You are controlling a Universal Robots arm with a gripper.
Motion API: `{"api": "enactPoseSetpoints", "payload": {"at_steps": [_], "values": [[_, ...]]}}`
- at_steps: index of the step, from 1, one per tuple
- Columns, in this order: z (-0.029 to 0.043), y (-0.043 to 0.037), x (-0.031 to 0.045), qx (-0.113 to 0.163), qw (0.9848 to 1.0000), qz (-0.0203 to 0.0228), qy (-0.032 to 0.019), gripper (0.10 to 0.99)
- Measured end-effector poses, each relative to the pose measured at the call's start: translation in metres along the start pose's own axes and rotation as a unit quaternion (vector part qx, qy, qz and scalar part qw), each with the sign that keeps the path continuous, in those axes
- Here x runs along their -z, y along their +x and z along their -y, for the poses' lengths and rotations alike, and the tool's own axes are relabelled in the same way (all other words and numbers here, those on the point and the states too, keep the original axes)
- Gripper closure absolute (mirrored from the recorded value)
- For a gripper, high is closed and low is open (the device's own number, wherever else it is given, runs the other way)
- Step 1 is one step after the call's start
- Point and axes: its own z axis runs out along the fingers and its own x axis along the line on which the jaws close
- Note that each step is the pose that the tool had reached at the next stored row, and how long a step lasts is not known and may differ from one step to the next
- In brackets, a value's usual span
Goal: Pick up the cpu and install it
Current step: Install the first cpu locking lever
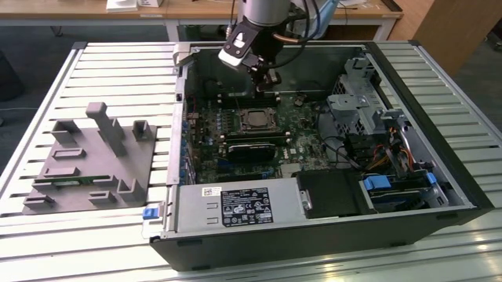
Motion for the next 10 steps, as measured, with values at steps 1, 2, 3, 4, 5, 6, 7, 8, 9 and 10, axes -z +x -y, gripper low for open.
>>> {"api": "enactPoseSetpoints", "payload": {"at_steps": [1,2,3,4,5,6,7,8,9,10], "values": [[0.0000,0.0000,0.0000,0.003,1.0000,0.0000,0.0001,0.980],[0.0000,0.0000,0.0000,0.007,1.0000,-0.0001,0.0001,0.980],[0.0000,0.0000,0.0000,0.010,1.0000,-0.0002,0.0002,0.980],[0.0000,0.0000,0.0000,0.013,0.9999,-0.0002,0.0002,0.980],[0.0000,0.0000,0.0000,0.016,0.9999,-0.0002,0.0003,0.980],[0.0000,0.0000,0.0000,0.019,0.9998,-0.0003,0.0003,0.980],[0.0000,0.0000,0.0000,0.022,0.9998,-0.0003,0.0004,0.980],[0.0000,0.0000,0.0000,0.024,0.9997,-0.0004,0.0004,0.980],[0.0000,0.0000,0.0000,0.027,0.9996,-0.0004,0.0004,0.980],[0.0000,0.0000,0.0000,0.030,0.9995,-0.0005,0.0005,0.980]]}}
